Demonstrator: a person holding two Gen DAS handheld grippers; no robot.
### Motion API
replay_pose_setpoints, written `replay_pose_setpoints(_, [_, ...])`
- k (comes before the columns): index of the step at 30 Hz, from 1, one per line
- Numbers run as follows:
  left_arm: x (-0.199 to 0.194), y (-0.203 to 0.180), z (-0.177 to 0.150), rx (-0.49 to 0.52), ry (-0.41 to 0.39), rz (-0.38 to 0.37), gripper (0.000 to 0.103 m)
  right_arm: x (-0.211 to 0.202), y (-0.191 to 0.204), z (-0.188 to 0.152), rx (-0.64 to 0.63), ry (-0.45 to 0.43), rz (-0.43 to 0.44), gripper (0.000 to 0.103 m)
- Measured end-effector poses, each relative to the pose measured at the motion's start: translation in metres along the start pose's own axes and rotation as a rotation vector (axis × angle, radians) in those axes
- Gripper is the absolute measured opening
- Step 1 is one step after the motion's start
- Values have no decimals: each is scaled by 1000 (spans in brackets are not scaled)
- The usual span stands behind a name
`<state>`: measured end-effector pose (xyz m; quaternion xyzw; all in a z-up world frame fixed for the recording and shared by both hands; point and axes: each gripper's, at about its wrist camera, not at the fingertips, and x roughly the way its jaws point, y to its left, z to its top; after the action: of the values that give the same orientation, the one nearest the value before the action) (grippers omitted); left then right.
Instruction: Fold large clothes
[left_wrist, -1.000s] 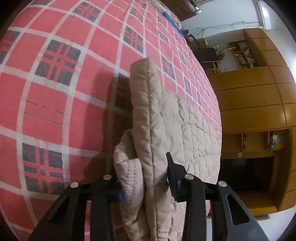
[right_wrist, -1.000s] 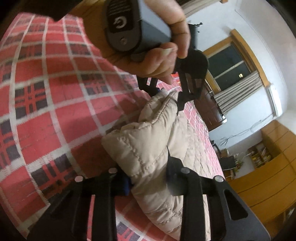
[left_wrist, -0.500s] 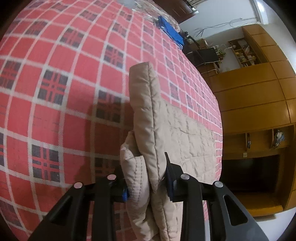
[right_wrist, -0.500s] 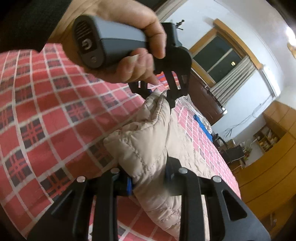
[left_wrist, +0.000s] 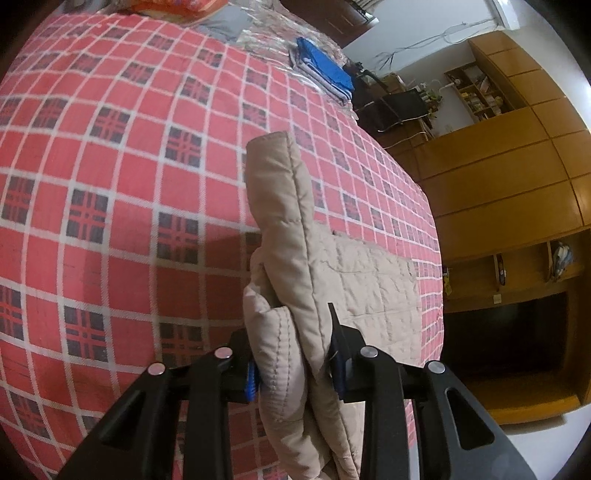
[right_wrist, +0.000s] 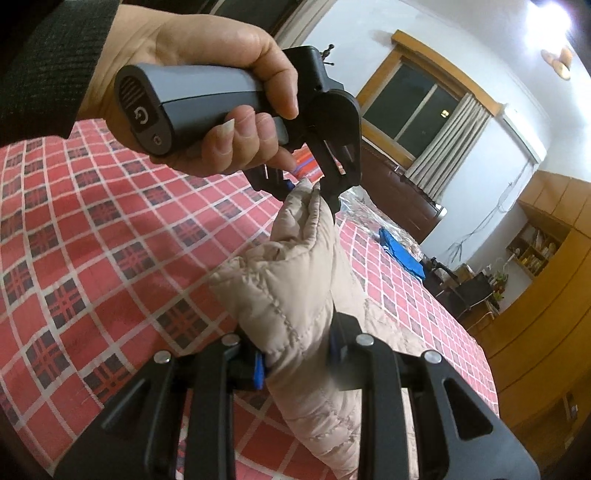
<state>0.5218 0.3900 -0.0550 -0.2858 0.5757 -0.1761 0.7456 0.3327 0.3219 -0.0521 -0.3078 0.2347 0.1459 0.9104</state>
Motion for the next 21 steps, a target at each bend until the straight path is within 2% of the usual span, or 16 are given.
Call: replay_pose_setpoints(21, [-5, -81, 9, 107, -18, 47, 30, -19, -50, -5, 129, -44, -20, 24])
